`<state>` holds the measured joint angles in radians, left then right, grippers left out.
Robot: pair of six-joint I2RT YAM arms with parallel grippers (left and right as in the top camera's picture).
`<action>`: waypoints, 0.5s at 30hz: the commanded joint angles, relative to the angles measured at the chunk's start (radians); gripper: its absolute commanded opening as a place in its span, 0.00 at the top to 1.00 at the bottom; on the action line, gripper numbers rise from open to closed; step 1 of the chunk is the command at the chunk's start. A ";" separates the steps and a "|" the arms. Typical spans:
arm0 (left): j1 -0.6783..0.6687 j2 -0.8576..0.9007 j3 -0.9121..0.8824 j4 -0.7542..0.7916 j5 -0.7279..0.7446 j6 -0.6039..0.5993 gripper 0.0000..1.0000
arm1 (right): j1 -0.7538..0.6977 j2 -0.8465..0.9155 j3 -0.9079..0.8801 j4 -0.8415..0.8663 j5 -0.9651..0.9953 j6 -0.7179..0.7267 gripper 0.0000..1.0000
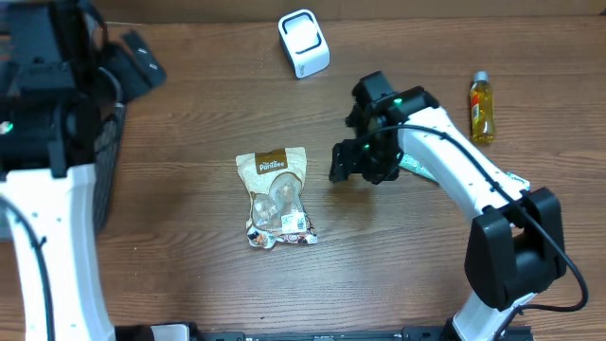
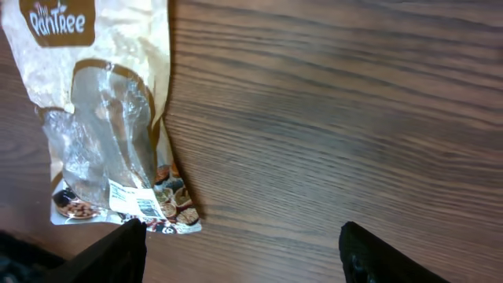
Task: Scan the item barcode
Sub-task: 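Move the right gripper to the PanTree snack bag and grasp it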
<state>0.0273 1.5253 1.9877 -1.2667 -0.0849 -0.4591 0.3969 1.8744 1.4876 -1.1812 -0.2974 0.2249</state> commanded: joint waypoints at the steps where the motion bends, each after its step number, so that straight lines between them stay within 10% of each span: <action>1: -0.058 0.109 -0.063 -0.063 0.183 0.040 0.01 | -0.027 -0.032 -0.005 0.000 -0.103 -0.021 0.25; 6: -0.109 0.263 -0.095 -0.121 0.281 0.068 0.00 | -0.017 -0.032 -0.053 -0.002 -0.220 -0.018 0.35; 7: -0.118 0.296 -0.095 -0.112 0.319 0.121 0.32 | -0.009 -0.032 -0.069 -0.001 -0.239 -0.016 0.38; 8: -0.131 0.336 -0.095 -0.097 0.346 0.176 0.87 | 0.002 -0.032 -0.086 0.002 -0.257 -0.016 0.46; 9: -0.140 0.364 -0.095 -0.088 0.347 0.187 0.96 | 0.013 -0.032 -0.102 0.006 -0.269 -0.016 0.52; 15: -0.212 0.542 -0.095 -0.038 0.348 0.243 0.96 | 0.108 -0.032 -0.215 0.101 -0.311 0.124 0.87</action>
<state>-0.1471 2.0041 1.8965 -1.3132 0.2169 -0.2955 0.4667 1.8744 1.3109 -1.1065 -0.5591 0.2577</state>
